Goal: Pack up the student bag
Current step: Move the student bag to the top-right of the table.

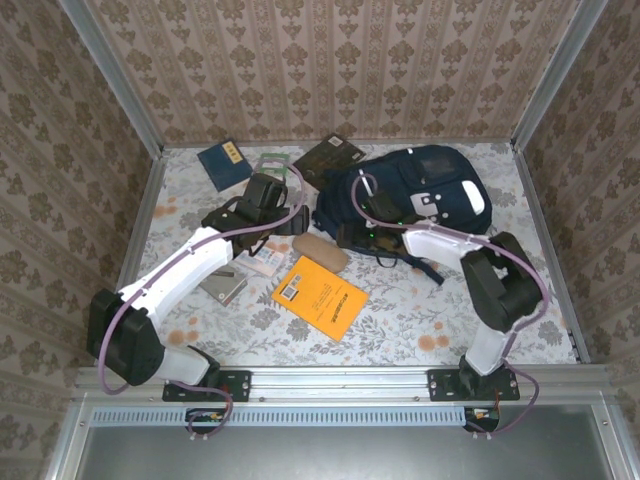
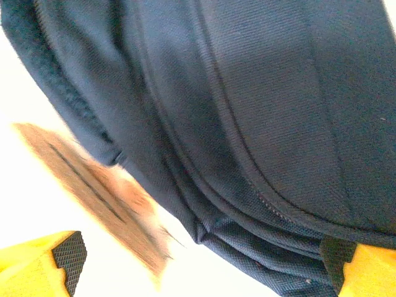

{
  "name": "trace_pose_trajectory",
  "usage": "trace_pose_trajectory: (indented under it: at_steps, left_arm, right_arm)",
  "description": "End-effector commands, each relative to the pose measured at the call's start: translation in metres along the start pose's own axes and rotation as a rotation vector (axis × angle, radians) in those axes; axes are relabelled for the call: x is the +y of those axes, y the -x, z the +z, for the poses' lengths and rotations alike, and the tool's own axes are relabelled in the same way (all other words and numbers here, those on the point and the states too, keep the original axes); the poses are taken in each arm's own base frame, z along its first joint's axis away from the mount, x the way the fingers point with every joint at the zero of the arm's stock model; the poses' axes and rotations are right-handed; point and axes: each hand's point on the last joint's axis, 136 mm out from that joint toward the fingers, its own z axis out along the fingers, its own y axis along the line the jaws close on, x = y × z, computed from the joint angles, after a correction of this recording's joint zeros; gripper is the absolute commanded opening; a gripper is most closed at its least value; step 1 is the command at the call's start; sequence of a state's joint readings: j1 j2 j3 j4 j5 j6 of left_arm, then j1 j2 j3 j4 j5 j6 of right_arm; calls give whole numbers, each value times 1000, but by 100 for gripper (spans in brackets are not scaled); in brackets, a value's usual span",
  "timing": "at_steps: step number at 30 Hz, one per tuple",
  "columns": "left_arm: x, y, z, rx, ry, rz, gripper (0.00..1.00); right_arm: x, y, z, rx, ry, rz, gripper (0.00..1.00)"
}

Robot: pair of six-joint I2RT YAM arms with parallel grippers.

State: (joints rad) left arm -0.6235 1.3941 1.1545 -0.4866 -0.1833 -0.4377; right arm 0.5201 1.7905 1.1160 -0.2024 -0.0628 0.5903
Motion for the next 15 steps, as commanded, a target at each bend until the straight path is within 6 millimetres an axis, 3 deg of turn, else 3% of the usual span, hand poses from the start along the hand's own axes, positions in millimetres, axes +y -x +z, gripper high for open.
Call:
trace_pose_trajectory:
  at_steps: [1,4,7,10,15]
  left_arm:
    - [-1,5,-15,-31,16,-17,100]
    - [-8,4,-15,-29,5,-15,100]
    - [-16,4,-11,-30,-8,-14,100]
    - [-30,4,-3,-23,-32,-4,100]
    - [-55,3,12,5,-58,26,100]
  right_arm:
    - [34,10,13,22,84,-18,100]
    - [42,23,5,6,85,-42,99]
    - [41,34,-19,-44,65,-80,100]
    - [25,40,-46,-100,13,-106,100]
    - [-18,38,-84,-154,-70,-92,100]
